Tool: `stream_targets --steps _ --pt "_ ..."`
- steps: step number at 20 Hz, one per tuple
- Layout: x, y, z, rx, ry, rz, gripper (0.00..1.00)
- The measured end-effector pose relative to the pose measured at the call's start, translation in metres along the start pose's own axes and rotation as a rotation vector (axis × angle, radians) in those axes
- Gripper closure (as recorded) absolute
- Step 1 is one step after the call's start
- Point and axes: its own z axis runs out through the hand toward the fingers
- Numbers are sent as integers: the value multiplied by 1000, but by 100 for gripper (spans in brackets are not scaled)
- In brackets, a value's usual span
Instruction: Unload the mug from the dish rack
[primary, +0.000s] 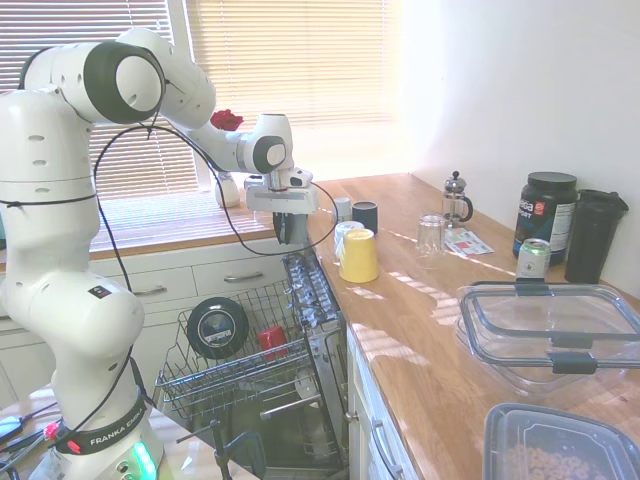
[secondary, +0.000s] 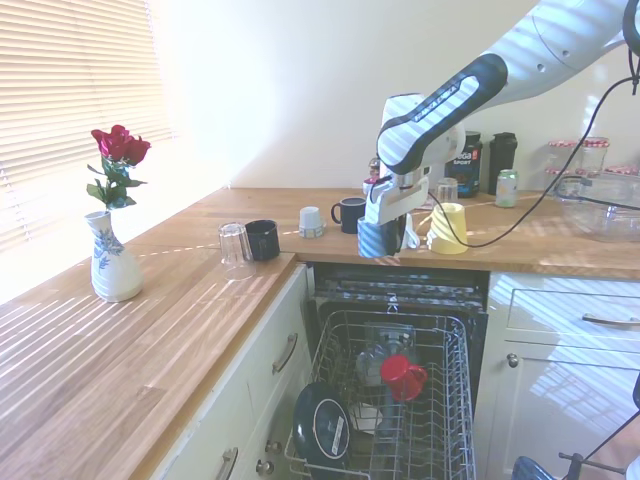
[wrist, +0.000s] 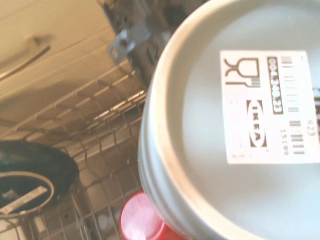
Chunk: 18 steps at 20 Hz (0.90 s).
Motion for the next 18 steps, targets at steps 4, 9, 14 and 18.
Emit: stream_targets --steps 4,9,14,18 --pt "24 -4 12 -6 -12 20 100" --pt "48 -4 16 -5 -30 25 100" --pt "68 -11 14 -17 -45 28 100" --pt "84 -18 19 -28 -57 31 100"
